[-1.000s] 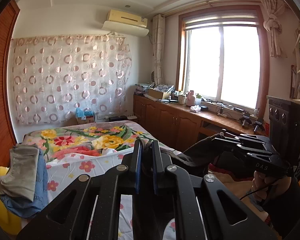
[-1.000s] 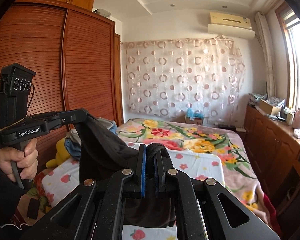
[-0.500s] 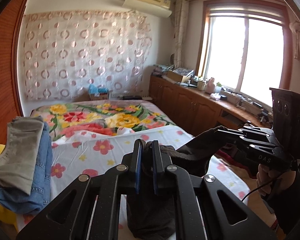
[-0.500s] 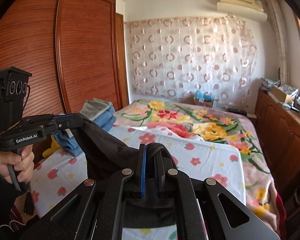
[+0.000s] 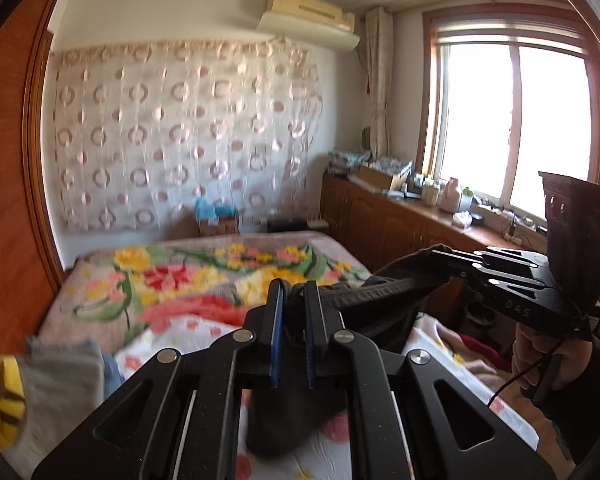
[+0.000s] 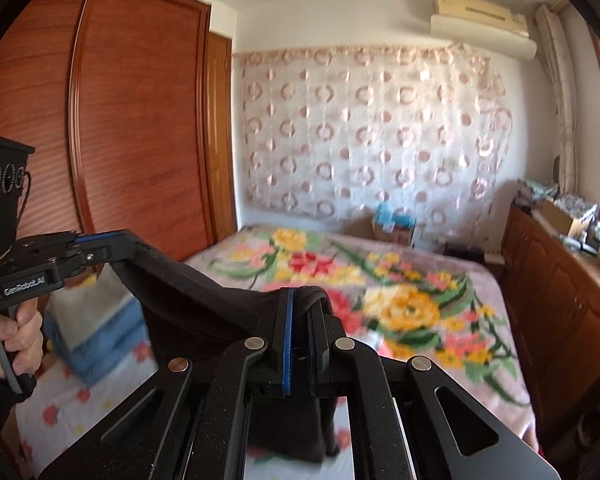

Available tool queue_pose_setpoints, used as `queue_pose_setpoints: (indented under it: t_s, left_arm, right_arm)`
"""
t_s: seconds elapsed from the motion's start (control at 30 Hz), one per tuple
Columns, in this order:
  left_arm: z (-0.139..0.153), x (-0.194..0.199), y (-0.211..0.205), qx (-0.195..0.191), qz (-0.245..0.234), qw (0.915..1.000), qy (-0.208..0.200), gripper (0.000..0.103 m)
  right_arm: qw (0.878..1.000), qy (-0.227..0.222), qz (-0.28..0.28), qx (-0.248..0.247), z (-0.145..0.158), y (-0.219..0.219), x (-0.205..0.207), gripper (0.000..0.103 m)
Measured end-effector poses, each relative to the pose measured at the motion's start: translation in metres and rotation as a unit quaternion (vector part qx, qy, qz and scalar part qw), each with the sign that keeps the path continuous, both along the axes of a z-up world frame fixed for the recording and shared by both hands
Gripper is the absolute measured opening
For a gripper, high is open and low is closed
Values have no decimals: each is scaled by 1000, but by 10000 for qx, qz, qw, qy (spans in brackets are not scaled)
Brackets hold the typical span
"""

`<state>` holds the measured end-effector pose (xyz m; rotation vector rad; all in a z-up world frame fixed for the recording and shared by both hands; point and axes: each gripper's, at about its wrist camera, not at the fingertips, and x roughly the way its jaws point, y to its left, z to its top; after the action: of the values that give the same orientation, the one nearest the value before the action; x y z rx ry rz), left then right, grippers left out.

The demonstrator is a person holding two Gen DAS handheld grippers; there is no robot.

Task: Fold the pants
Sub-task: 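Lift the gripped shorts end up high with the right tool, then lower the shorts end over the other half with the right tool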

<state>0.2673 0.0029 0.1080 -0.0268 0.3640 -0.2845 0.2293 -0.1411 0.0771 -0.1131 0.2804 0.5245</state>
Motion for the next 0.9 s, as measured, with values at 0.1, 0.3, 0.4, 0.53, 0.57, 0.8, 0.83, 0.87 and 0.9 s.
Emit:
queue_pose_setpoints:
  t_s: [0.1, 0.3, 0.4, 0.53, 0.57, 0.8, 0.83, 0.87, 0.9]
  left_arm:
    - [4, -10, 1, 88, 27, 9999, -123, 10]
    - [-52, -39, 5, 312, 31, 9985, 447, 10]
    - [-83, -51, 4, 312, -7, 9959, 851, 10]
    - [-110, -70, 1, 339, -55, 9925, 1177, 10]
    - [-114, -75, -1, 363, -54, 9921, 1200, 10]
    - [-138, -94, -10, 413, -103, 9883, 1467, 10]
    - [-142, -97, -8, 395, -108, 9878, 1501, 10]
    - [-146, -100, -9, 389, -107, 9873, 1538, 10]
    - [-150, -104, -9, 397, -95, 9868, 1567, 10]
  right_arm:
    - [9998, -158, -15, 92, 22, 4, 0, 5]
    - [9993, 326, 108, -131, -15, 15, -22, 5]
    - [9963, 771, 156, -333, -45, 22, -35, 5]
    - [9917, 1184, 197, -453, -48, 24, -44, 5]
    - [9907, 1263, 203, -462, -45, 25, -43, 5]
    - [9855, 1635, 152, -434, -42, 24, -49, 5]
    - [9847, 1682, 140, -426, -44, 25, -48, 5]
    - [9842, 1717, 131, -414, -47, 24, -49, 5]
    - [9835, 1759, 130, -391, -55, 24, -47, 5]
